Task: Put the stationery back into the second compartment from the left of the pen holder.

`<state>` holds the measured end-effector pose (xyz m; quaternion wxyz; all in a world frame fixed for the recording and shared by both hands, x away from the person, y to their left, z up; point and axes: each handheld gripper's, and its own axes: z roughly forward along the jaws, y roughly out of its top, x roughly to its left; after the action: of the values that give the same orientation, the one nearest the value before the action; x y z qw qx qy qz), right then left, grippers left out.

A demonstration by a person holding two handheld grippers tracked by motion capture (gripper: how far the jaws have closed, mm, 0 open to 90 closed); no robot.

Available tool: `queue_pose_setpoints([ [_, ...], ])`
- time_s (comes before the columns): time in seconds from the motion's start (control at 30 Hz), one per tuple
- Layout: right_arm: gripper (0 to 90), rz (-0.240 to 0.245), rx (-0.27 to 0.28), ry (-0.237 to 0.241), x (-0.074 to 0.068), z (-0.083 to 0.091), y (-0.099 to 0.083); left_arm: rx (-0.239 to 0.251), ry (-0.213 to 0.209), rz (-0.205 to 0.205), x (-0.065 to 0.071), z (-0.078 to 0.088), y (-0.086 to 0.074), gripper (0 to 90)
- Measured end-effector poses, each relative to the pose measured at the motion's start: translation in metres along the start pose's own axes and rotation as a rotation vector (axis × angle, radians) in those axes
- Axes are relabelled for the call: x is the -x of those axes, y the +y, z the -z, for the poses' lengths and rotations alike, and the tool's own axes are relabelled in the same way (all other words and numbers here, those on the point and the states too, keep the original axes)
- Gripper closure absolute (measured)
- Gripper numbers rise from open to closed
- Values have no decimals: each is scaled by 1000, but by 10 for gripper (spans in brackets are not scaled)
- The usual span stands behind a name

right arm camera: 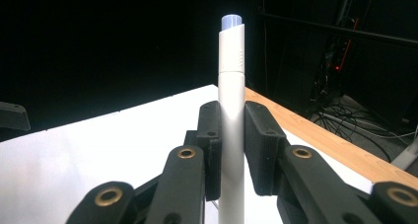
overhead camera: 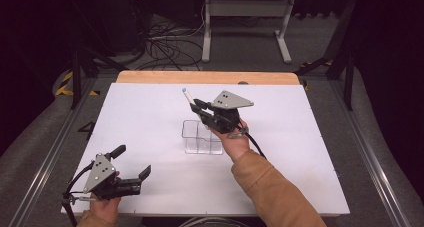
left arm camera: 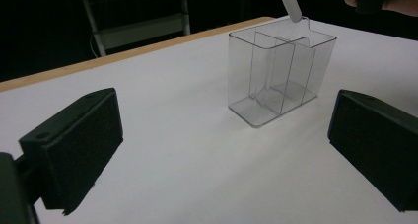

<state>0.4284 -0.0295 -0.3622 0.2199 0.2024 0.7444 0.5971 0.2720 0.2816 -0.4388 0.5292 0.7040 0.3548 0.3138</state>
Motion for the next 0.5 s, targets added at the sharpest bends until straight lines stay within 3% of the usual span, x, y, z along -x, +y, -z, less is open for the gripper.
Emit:
queue_pose_setpoints([
  [0.23,783,7,-9,-10,0,-2,-2,1,1,1,0,0,0,11],
  [0.37,783,4,-7,0,-2,-3,-7,3,3,1,0,0,0,11],
  [0.5,783,30,-9,19,-6,-5,-15,3,1,2,0,0,0,11],
])
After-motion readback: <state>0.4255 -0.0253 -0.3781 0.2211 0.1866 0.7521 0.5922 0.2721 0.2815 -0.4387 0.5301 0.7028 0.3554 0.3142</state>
